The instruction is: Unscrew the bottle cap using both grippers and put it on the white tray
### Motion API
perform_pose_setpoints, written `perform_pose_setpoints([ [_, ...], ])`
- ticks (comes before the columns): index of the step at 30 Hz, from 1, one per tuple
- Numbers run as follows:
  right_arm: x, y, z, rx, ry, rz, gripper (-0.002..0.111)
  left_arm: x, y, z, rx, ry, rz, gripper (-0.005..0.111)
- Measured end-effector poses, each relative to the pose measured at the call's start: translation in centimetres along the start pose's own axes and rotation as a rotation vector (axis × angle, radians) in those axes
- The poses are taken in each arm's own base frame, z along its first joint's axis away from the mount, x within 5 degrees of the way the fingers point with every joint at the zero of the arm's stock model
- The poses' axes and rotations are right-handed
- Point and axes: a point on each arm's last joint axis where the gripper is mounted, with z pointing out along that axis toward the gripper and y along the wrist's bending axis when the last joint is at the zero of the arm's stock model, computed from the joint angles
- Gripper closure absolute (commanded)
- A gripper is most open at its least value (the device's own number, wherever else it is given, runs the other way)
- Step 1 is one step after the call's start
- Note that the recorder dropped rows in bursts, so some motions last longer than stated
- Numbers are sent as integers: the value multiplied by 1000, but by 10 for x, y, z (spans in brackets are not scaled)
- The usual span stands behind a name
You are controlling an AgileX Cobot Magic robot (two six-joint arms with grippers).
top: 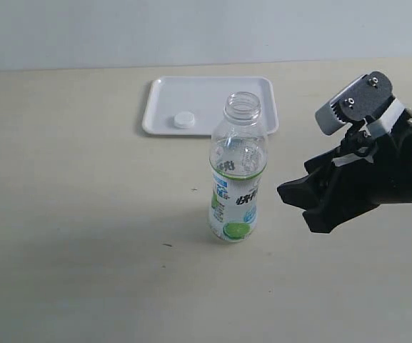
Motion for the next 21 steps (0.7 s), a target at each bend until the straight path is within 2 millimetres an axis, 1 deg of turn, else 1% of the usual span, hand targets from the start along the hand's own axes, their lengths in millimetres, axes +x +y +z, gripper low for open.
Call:
perform_pose_setpoints([
  [6, -1, -2, -1, 25, -4, -3, 52, 0, 0, 0, 0, 2, 0, 107],
  [7, -2, -3, -5, 55, -16, -6, 52, 0, 0, 0, 0, 2, 0, 107],
  [9, -7, -5, -20, 142, -66, -15, 52, 1, 0, 0, -1, 6, 0, 107],
  [10, -10, -5, -31, 197, -108, -14, 52, 0, 0, 0, -1, 5, 0, 107],
  [13, -15, -3, -75, 379, -276, 9, 52, 1, 0, 0, -2, 8, 0, 107],
  [15, -13, 4, -111, 493, -433, 50, 52, 1, 0, 0, -2, 8, 0, 107],
  [17, -4, 13, -143, 574, -580, 73, 52, 1, 0, 0, -2, 8, 0, 107],
  [18, 1, 17, -155, 607, -643, 83, 52, 1, 0, 0, -2, 8, 0, 107],
  [21, 16, 25, -174, 658, -752, 96, 52, 1, 0, 0, -2, 8, 2, 107],
])
